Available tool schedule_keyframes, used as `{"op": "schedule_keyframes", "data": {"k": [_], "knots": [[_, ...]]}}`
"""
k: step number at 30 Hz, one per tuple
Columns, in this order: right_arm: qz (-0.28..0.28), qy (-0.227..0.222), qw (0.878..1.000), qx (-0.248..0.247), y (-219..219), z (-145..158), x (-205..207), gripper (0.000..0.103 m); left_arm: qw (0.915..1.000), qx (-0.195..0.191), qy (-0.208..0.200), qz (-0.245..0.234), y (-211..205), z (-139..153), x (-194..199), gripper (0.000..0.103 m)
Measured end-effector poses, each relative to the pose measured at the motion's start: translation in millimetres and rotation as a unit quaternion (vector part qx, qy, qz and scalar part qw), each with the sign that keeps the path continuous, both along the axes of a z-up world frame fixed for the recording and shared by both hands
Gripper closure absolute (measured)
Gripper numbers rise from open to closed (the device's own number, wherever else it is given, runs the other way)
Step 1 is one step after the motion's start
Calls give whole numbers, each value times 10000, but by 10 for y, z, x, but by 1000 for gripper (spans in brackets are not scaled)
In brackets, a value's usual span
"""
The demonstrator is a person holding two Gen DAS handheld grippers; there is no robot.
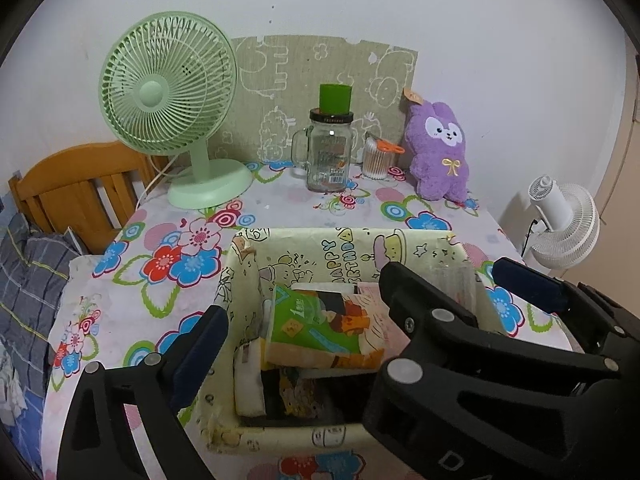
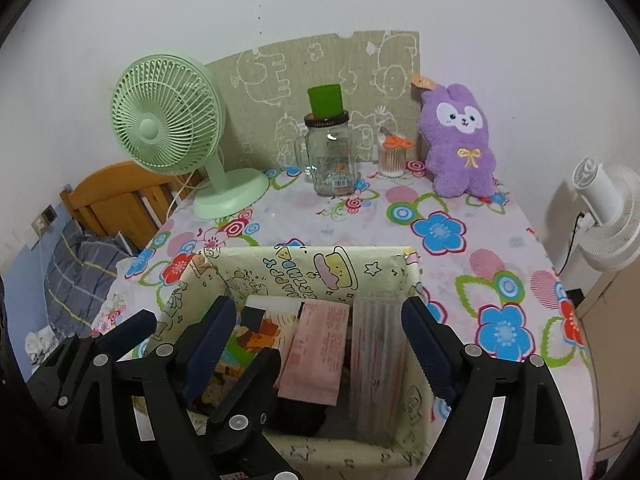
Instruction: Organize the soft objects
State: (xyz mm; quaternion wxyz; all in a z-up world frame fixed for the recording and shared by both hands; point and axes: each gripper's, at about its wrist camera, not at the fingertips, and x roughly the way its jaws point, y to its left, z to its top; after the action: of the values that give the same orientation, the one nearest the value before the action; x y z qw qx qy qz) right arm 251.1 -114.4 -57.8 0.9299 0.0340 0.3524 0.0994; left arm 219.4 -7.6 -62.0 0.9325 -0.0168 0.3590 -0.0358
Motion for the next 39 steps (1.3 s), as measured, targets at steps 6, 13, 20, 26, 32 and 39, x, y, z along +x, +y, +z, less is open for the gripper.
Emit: {"op": "schedule_keyframes", "data": {"k": [6,13,20,26,32,39], "knots": [[-15,-165,9998,-82,-37,109,-211,11,9999,27,-135,5,-33,109,-207,3],[-37,-377,9992,-97,-100,254,-526,8,9995,80,-319,-11,-84,235,-460,2],[-113,-565,9982,-181,-167,388,-818,6,9988,69,-493,-24,-105,359,-706,2],[-159,-727,9970,-207,-210,490,-1084,5,9977,103,-667,-8,-90,452,-943,0],[-297,-916,9951,-215,-283,578,-1371,4,9964,123,-836,67,-19,537,-1197,0],[-485,-1135,9921,-220,-392,653,-1707,1,9946,137,-1026,116,53,602,-1498,0]]}}
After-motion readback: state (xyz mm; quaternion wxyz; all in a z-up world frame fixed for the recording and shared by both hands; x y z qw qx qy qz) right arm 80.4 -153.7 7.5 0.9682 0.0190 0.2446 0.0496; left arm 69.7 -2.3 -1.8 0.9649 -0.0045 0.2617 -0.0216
